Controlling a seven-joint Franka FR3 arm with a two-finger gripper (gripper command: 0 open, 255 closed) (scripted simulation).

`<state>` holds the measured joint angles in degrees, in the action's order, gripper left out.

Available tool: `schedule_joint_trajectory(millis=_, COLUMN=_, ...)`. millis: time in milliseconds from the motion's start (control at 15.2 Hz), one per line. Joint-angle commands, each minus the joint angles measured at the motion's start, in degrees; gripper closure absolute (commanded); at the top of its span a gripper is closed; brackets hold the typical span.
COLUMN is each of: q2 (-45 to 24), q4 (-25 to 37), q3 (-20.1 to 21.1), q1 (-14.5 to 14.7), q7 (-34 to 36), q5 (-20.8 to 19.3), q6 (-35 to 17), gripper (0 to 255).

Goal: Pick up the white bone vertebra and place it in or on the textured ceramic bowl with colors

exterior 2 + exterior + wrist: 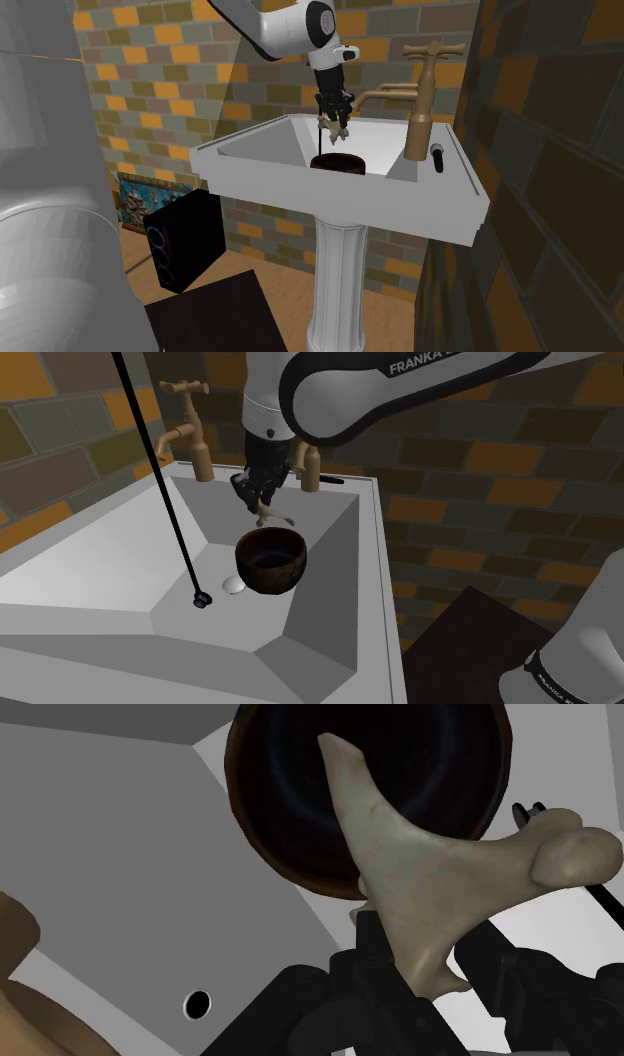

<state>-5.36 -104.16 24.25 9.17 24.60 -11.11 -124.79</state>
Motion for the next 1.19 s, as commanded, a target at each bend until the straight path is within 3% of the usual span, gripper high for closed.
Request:
schedule_joint_trajectory(millis=0, q2=-0.2, q4=-1.3, q3=-0.1, q1=-0.1, q7=0.2, q5=-0.2, q6=-1.5, gripper=255)
schedule_joint_trajectory(millis=792, q2=-2.9, q4=-7.4, q3=-0.5, q1=0.2, q7=2.8, q5=-3.0, q6=-9.8, gripper=255)
schedule_joint_trajectory(millis=1122, q2=-3.1, q4=-7.7, q3=-0.6, q1=0.2, q7=3.0, q5=-3.2, q6=-10.2, gripper=255)
